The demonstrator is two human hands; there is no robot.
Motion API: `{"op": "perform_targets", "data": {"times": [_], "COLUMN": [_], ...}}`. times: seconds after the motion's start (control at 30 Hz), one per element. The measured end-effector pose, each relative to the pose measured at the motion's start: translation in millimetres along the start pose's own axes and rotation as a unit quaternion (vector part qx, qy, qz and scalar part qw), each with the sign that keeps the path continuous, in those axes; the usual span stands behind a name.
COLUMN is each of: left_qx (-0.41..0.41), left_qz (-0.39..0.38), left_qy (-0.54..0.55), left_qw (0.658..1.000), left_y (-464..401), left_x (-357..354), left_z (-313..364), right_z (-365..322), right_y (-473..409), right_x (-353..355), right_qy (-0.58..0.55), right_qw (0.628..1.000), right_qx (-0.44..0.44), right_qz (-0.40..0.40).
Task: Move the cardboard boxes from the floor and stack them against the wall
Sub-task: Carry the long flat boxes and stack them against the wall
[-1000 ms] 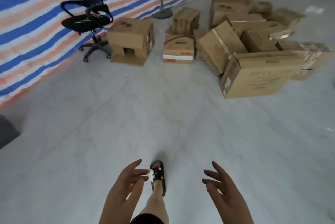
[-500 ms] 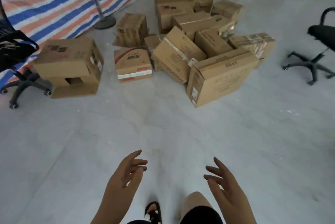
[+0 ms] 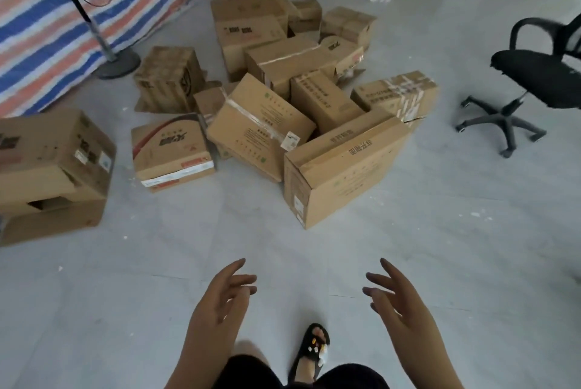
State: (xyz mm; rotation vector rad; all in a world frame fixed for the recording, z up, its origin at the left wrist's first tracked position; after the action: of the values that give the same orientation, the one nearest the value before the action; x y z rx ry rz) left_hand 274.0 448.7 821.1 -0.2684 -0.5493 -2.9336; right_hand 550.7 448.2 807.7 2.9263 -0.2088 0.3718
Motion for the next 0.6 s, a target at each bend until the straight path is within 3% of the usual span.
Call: {"op": "perform_targets", "data": {"times": [0.23,0.6], "left_qx": [0.032,0.051], "left_qz": [-0.023,-0.127], "left_qy": [-0.018,-0.109], "left_qw": [0.999,0.985], "left_y": [-103.1,-342.8], "left_x": [-27.6,-47.9], "left_z": [28.3,95.3], "right_z": [3.1,-1.0], "right_y": [-96.3,-263.9], "right_x": [-5.8,-47.1], "right_qy": [0.000,-0.031], "right_qw": [0.999,0.981], "right_qx": [-0.046,-0.136], "right_qz": [0.007,0.134]}}
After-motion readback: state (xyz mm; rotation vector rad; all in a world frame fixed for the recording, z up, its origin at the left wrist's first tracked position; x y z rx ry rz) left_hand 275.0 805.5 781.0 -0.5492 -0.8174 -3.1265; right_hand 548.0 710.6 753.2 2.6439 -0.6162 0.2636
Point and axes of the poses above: each hand's wrist, its own y-axis away from the middle knuckle, its own x-axis out of the back of the hand, z = x × y, the point moved 7 cm from there along -y, towards the middle knuckle, and after that the axes turned 7 degrees about x, right-handed, at the moved point
